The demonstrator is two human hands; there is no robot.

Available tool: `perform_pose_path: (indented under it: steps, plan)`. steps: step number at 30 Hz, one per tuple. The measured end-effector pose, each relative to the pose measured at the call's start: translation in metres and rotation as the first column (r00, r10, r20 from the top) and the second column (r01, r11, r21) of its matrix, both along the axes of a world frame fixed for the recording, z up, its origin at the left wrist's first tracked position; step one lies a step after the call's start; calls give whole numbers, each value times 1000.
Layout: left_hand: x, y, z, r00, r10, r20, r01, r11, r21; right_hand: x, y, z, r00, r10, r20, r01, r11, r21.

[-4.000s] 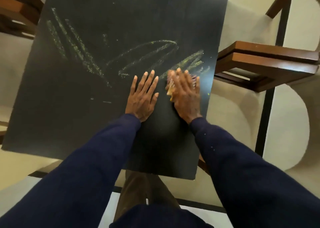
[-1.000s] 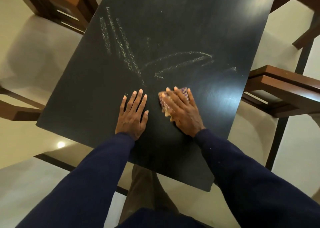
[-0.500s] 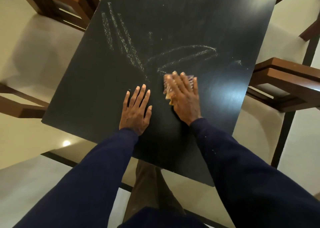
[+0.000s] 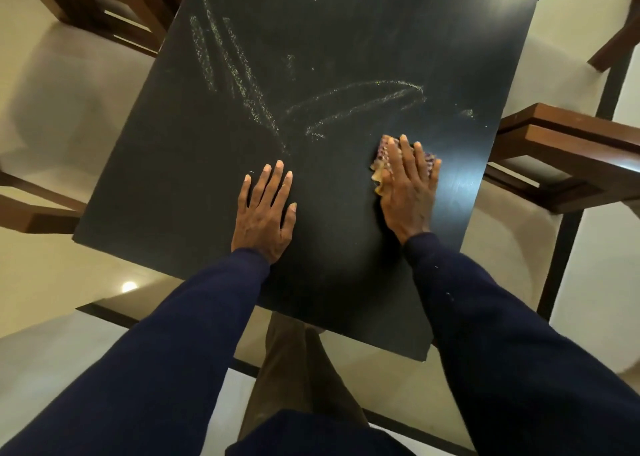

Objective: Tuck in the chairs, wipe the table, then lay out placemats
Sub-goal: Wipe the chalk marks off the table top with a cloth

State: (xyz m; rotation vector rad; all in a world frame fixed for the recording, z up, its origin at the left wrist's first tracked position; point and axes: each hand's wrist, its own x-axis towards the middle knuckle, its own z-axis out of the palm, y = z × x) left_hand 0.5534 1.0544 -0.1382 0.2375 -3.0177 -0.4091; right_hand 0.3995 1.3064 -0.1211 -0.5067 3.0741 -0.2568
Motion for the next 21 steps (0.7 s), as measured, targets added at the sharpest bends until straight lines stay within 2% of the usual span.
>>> perform_pose_path:
  steps: [2,4,7,10,13,16,18,19,21]
  plan:
    - [0,0,1,1000,5,-2,-5,1000,-5,9,-28,1,998,55,-6,-55,998,-7]
    - [-1,0,2,1000,4,-11,-4,1000,-3,34,-36,2,970,244,4,-244,970,-16]
    - [0,1,2,1000,4,-21,-4,1000,0,77,-4,4,842,538,47,-537,843,-33]
    - [-1,1,2,1000,8,-18,-8,1000,2,88,51,4,746,662,74,-662,749,-20]
    - [-2,1,1,1000,9,-21,-9,1000,-8,65,77,3,840,542,28,-541,840,-32]
    - [0,1,0,999,9,-31,-9,1000,-6,38,55,1,966,258,-7,-259,965,-32]
    - [0,1,0,999,8,-31,-8,1000,-10,28,19,-1,995,98,-23,-98,995,-19]
    - [0,1,1,1000,7,-29,-7,1000,-10,27,0,-2,998,61,-30,-62,998,-19]
    - [0,1,1,999,9,-32,-9,1000,-8,35,-29,-2,993,109,-38,-110,994,-21]
